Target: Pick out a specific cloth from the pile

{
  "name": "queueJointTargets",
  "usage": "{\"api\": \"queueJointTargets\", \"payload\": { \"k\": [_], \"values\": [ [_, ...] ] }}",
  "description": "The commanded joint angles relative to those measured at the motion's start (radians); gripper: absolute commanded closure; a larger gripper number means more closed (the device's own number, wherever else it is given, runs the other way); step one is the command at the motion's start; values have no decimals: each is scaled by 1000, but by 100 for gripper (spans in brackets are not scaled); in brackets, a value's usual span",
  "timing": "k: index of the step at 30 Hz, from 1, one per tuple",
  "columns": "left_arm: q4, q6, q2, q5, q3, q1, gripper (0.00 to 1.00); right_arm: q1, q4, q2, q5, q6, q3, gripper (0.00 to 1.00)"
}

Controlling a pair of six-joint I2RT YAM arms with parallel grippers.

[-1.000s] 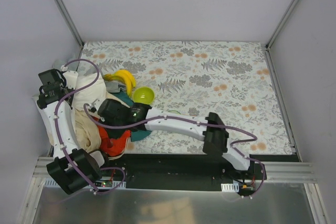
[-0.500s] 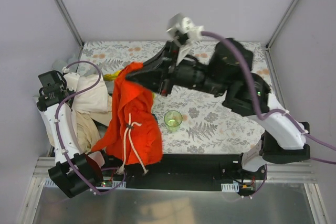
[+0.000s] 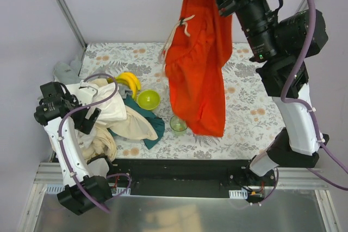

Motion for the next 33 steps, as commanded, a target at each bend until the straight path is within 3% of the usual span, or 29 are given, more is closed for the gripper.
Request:
{"api": "queueJointTargets", "payload": {
  "k": [1, 5, 10, 16, 20, 28, 33],
  "values": [
    [-179, 33, -1, 207, 109, 5, 1, -95, 225, 3, 62, -145, 53, 100],
    [-216, -11, 10, 294, 191, 0, 1, -241, 315, 37, 137, -288, 38, 100],
    [-241, -150, 38, 380, 310, -62, 1, -518, 285, 32, 186, -89, -85, 100],
    [-213, -330, 91, 276, 350, -319, 1, -718, 196, 78, 225, 52, -169, 100],
    [-193, -358, 108, 249, 341, -383, 1, -838, 146, 106, 266, 121, -217, 100],
    [-159, -355, 113, 236, 295, -406, 1, -970, -9, 143, 283, 207, -269, 100],
    [-130, -367, 111, 239, 278, -409, 1, -970, -117, 135, 257, 308, -508, 100]
  ]
}}
